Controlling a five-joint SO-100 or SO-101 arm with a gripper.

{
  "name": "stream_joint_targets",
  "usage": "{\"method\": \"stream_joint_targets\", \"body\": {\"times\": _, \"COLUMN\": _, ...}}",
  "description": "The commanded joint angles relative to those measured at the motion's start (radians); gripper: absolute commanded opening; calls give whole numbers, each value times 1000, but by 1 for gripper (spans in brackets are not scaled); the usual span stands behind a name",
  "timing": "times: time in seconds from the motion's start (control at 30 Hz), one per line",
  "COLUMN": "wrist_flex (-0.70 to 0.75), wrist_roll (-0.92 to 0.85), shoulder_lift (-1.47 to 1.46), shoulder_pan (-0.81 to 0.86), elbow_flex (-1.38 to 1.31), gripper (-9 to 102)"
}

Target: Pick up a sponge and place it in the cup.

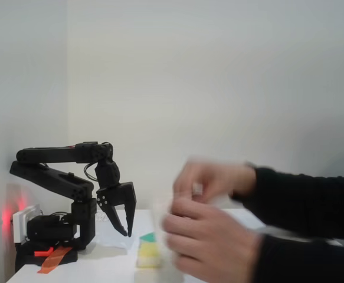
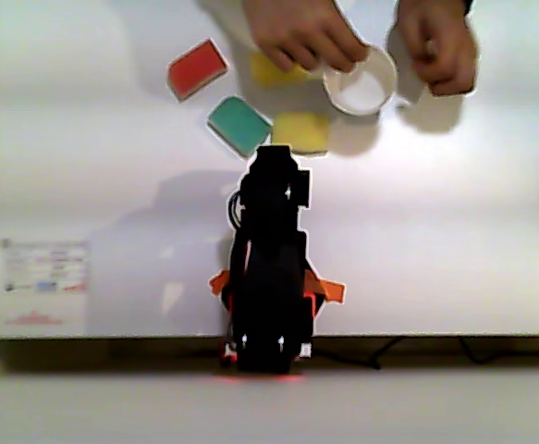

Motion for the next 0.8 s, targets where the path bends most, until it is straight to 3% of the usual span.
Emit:
{"method": "stream_joint_targets", "body": {"times": 0.0, "wrist_flex": -63, "wrist_roll": 173, "shoulder_lift": 529, "shoulder_pan": 34, "elbow_flex": 291, "gripper": 0}}
{"method": "stream_joint_targets", "body": {"times": 0.77, "wrist_flex": -69, "wrist_roll": 178, "shoulder_lift": 529, "shoulder_pan": 31, "elbow_flex": 308, "gripper": 0}}
